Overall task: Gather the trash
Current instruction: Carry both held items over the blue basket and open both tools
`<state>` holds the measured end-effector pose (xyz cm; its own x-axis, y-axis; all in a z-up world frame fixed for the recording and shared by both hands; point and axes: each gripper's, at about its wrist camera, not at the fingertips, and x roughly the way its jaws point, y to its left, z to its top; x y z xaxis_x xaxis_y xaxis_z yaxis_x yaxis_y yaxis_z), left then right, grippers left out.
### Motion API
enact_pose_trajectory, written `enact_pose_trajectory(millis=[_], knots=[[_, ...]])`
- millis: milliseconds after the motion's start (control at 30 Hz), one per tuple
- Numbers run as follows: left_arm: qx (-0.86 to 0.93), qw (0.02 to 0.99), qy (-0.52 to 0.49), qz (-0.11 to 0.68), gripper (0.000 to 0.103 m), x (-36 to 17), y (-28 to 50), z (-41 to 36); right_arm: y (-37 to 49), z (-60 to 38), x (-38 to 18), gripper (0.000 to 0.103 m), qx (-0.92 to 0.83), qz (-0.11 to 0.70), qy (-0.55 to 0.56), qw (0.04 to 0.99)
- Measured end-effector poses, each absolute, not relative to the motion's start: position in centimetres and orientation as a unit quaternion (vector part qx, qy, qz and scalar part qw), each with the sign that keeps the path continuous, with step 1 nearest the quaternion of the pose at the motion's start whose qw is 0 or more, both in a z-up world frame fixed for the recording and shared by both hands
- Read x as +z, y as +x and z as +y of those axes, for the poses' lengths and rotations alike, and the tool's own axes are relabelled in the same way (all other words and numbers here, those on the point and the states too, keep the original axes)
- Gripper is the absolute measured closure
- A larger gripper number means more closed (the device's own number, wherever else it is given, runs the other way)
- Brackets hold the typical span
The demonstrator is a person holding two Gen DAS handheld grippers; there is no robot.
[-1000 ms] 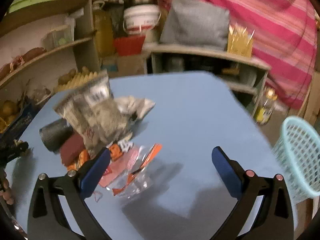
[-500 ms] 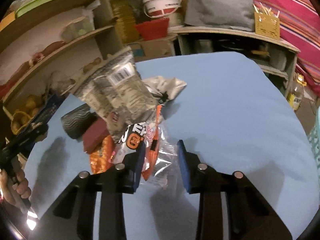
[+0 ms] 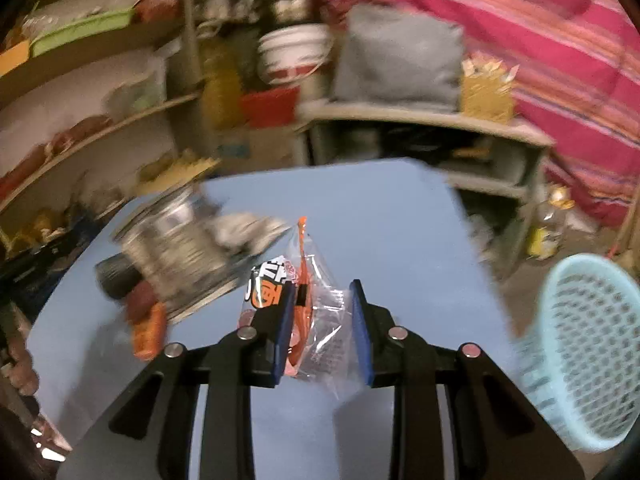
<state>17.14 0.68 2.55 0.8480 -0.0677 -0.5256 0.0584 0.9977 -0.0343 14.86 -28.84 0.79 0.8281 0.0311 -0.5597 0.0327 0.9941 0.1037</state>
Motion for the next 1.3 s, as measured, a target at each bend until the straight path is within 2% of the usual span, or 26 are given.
enact_pose_trajectory(millis=[267, 567, 900, 1200, 1233, 1300], knots=[[-0.121, 0.963, 0.006, 0.240, 0.063, 5.6, 15.6, -10.6, 11.6, -41.2, 4.0, 0.075, -0.107, 0.243, 0.075, 0.961], [-0.238, 0.938, 0.026, 0.251, 0.063, 3.8, 14.9, -25.7, 7.1, -53.0, 3.4, 0.075, -0.198, 0.228, 0.141, 0.943], [-0.320, 0.902, 0.068, 0.280, 0.063, -0.1, 14.5, -39.0, 5.1, -57.1, 2.2, 0.075, -0.230, 0.244, 0.137, 0.932], [-0.347, 0.879, 0.084, 0.316, 0.062, -1.4, 15.5, -44.4, 4.7, -59.4, 0.6, 0.075, -0.239, 0.260, 0.163, 0.921], [-0.350, 0.876, 0.085, 0.321, 0.061, -1.6, 15.8, -44.7, 4.7, -59.4, 0.5, 0.075, -0.238, 0.262, 0.164, 0.921], [-0.355, 0.870, 0.094, 0.329, 0.046, -1.9, 16.1, -45.2, 4.9, -59.3, 0.3, 0.075, -0.238, 0.266, 0.165, 0.920]])
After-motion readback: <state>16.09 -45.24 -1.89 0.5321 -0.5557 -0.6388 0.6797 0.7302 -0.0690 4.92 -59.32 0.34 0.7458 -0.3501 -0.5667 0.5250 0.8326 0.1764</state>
